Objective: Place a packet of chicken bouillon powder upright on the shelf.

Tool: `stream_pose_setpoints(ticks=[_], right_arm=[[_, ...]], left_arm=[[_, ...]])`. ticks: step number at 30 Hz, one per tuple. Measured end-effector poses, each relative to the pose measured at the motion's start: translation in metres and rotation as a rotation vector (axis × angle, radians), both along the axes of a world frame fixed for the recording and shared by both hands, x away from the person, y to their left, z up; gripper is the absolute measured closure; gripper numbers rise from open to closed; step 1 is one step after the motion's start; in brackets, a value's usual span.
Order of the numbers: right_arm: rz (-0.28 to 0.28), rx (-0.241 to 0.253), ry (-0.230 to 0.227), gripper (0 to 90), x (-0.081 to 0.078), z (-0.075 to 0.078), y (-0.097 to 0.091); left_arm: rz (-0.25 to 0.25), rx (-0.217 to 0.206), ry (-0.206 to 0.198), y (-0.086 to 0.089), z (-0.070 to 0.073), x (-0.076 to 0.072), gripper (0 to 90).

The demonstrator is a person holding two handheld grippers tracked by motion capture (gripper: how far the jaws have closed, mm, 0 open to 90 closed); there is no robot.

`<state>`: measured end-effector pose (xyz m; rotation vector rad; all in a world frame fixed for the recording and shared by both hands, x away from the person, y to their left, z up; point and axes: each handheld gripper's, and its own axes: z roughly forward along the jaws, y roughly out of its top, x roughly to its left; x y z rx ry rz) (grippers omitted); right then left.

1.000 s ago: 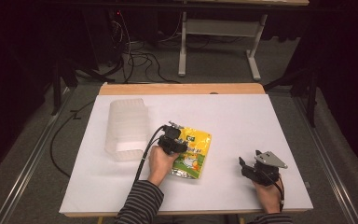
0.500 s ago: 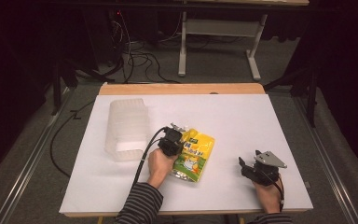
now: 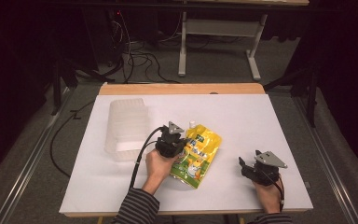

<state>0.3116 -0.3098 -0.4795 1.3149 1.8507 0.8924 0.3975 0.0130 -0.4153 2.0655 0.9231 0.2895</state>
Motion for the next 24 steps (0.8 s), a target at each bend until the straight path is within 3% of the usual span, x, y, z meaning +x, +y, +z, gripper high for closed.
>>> stream_pose_setpoints(ticks=[8, 12, 13, 15, 24], right_arm=[[-0.001, -0.001, 0.003, 29.4, 0.000, 0.000, 0.000], [-0.003, -0.004, 0.001, 29.4, 0.000, 0.000, 0.000], [-0.002, -0.008, 0.003, 29.4, 0.000, 0.000, 0.000], [-0.004, -0.005, 0.005, 29.5, 0.000, 0.000, 0.000], [-0.001, -0.010, 0.005, 29.5, 0.001, 0.000, 0.000]], left_arm=[[-0.029, -0.096, -0.085, 0.015, 0.023, -0.019, 88.1], [-0.037, -0.116, -0.100, 0.021, 0.028, -0.024, 88.1], [-0.042, -0.145, -0.099, 0.025, 0.031, -0.026, 88.2], [-0.043, -0.163, -0.101, 0.029, 0.034, -0.027, 88.2], [-0.021, -0.204, -0.143, 0.045, 0.048, -0.032, 88.3]])
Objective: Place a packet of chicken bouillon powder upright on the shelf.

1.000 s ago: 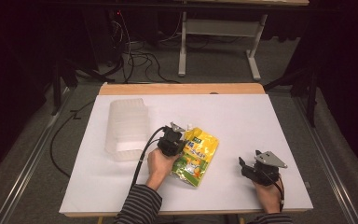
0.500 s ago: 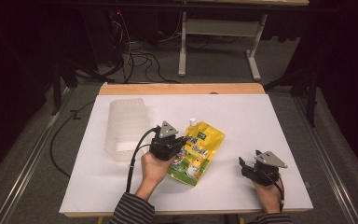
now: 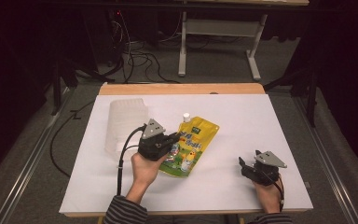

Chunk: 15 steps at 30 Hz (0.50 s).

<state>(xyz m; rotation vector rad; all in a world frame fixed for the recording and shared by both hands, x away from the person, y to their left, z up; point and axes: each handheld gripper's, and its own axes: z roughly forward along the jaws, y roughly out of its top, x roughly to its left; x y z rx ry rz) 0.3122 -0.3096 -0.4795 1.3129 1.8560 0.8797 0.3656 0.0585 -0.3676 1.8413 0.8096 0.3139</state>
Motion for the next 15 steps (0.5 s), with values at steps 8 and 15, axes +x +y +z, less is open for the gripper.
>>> stream_pose_setpoints(ticks=[8, 15], right_arm=[[-0.001, 0.001, 0.002, 29.5, 0.000, 0.000, 0.000], [0.000, -0.002, 0.002, 29.4, 0.000, 0.000, 0.000]], left_arm=[[0.030, -0.014, -0.023, 0.017, 0.008, -0.002, 88.3], [0.079, -0.035, -0.063, 0.036, 0.017, -0.004, 88.2]])
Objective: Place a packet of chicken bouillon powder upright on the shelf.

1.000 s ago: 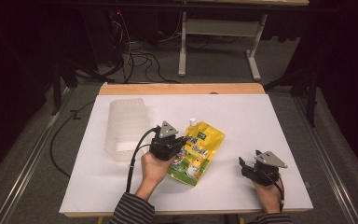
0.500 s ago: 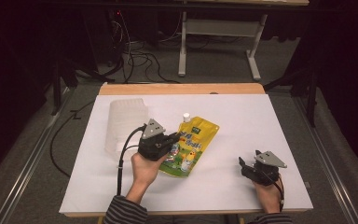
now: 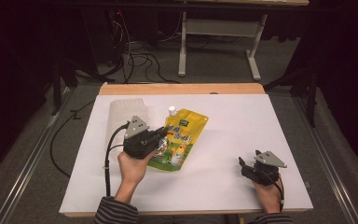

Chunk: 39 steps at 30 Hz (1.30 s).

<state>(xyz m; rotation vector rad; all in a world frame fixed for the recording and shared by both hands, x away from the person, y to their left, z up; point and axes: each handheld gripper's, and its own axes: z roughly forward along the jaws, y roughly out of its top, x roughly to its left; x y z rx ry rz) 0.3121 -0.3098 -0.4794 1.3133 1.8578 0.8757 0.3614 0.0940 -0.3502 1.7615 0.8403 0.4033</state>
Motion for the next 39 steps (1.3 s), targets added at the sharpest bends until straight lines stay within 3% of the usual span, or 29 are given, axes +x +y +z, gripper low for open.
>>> stream_pose_setpoints(ticks=[14, 25, 39], right_arm=[[-0.004, 0.004, 0.000, 29.4, 0.000, 0.000, 0.000], [-0.006, 0.011, -0.002, 29.4, 0.000, 0.000, 0.000], [-0.007, 0.012, -0.004, 29.3, 0.000, 0.000, 0.000]], left_arm=[[0.106, -0.009, -0.067, 0.035, 0.016, 0.006, 88.1], [0.202, -0.016, -0.115, 0.057, 0.021, 0.013, 88.0], [0.283, 0.005, -0.130, 0.078, 0.025, 0.024, 88.0]])
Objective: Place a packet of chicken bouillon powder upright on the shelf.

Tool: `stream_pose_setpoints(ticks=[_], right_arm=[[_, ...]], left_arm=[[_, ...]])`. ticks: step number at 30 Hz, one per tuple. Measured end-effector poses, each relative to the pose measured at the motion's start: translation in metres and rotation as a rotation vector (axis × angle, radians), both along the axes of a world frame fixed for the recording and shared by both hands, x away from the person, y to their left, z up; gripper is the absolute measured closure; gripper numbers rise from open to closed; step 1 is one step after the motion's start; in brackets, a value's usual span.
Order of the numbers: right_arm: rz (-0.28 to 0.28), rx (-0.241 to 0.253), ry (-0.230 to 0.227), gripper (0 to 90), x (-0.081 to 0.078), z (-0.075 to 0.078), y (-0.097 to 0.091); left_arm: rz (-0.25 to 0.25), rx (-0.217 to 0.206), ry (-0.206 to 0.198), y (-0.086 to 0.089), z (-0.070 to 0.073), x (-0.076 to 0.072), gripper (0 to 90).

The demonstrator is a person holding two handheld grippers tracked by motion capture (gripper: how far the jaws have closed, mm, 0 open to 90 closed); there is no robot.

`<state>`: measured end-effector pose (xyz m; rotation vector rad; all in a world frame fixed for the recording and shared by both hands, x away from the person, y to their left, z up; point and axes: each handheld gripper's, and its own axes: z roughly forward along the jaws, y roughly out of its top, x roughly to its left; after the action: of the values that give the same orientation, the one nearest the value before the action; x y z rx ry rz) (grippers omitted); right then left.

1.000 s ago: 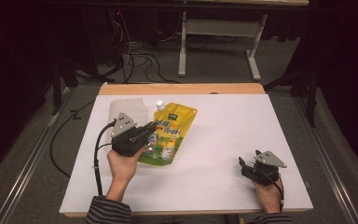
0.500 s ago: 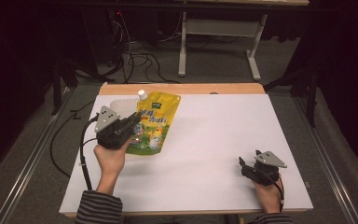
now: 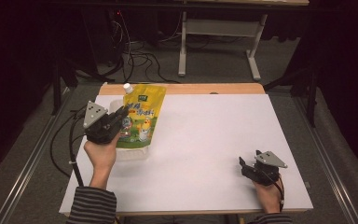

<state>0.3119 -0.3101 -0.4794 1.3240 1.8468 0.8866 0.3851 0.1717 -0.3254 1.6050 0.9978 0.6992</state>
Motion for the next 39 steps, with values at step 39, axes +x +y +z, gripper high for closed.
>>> stream_pose_setpoints(ticks=[39], right_arm=[[0.000, -0.006, 0.002, 29.3, 0.000, 0.000, 0.000]], left_arm=[[0.080, 0.097, 0.040, 0.000, -0.047, 0.027, 83.6]])
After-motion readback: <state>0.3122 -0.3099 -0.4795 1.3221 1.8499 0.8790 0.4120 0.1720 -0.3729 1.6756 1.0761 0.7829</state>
